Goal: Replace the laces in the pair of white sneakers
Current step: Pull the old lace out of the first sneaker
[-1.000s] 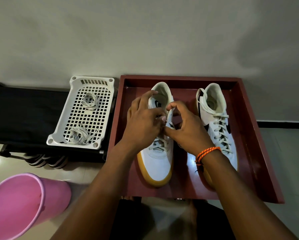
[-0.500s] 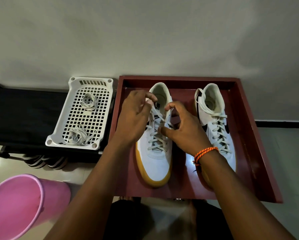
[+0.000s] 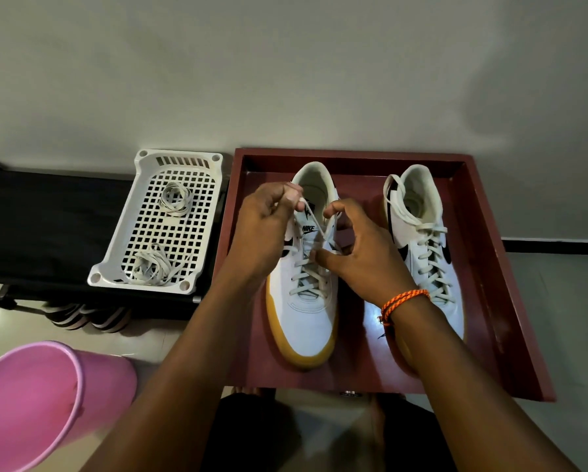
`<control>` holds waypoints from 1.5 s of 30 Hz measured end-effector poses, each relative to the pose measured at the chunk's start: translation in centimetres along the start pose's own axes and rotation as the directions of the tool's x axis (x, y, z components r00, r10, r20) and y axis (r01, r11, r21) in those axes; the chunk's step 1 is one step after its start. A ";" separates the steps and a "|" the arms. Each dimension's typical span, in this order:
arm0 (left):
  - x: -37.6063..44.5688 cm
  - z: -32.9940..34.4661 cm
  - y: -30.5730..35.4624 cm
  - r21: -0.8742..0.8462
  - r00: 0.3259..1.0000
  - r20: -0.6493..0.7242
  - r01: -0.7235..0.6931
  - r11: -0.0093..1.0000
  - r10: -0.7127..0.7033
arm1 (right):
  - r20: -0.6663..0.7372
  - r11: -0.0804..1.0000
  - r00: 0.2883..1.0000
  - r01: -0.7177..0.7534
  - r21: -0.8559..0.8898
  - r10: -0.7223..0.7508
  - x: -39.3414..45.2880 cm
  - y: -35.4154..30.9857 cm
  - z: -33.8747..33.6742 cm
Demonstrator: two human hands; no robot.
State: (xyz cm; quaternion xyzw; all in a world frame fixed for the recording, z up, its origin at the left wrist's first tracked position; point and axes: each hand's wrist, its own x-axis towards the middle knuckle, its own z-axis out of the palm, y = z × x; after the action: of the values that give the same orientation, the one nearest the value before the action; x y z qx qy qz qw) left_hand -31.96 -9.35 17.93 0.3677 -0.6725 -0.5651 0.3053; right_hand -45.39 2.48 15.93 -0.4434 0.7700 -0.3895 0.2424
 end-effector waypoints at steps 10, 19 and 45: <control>0.2 0.0 1.6 -0.574 0.982 -0.020 0.141 0.807 -0.186 | 0.009 1.000 1.000 -0.006 0.013 0.006 0.0 0.4 0.1; 0.5 -0.4 -0.6 0.324 0.998 -0.042 -0.037 0.945 0.053 | 0.011 1.000 1.000 -0.005 0.006 0.005 0.0 0.4 -0.1; 0.1 -1.2 -1.6 0.667 0.991 0.130 -0.065 0.743 -0.030 | 0.054 0.998 0.998 0.043 -0.044 -0.041 0.0 0.5 -0.1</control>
State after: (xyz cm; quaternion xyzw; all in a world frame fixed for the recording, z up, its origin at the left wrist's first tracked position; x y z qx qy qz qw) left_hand -30.79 -10.17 16.57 0.4083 -0.8524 -0.3065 0.1132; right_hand -45.68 2.69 15.53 -0.4751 0.7625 -0.3651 0.2442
